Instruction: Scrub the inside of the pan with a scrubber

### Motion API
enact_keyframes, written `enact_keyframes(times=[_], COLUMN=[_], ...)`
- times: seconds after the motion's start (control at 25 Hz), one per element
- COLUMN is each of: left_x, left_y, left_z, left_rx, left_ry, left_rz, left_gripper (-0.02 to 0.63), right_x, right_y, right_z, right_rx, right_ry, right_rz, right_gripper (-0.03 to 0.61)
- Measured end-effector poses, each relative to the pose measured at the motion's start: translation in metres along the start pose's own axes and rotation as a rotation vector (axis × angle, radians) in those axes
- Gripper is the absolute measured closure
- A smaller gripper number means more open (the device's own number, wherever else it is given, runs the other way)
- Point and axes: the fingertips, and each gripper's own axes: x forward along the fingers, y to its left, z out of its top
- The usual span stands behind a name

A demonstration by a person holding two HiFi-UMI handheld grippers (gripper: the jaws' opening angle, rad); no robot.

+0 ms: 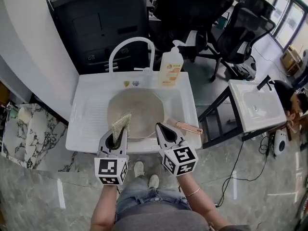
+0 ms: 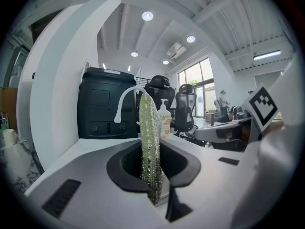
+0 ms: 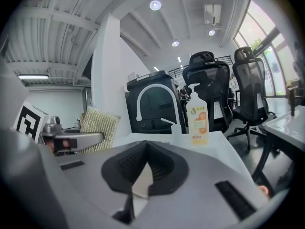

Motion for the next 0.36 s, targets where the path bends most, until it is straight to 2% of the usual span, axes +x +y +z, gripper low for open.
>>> enact_keyframes(times=[0.36], left_x=[-0.020], left_y=[-0.021], left_z=[0.002], left_rx=[-0.001], left_ry=[-0.031], left_rz=[0.009], left_gripper=[0.552], right_x=[-0.026], right_y=[0.005], right_z=[0.001], right_rx=[-0.007], right_ry=[-0.036], right_rz=[0.019], right_gripper=[0.569])
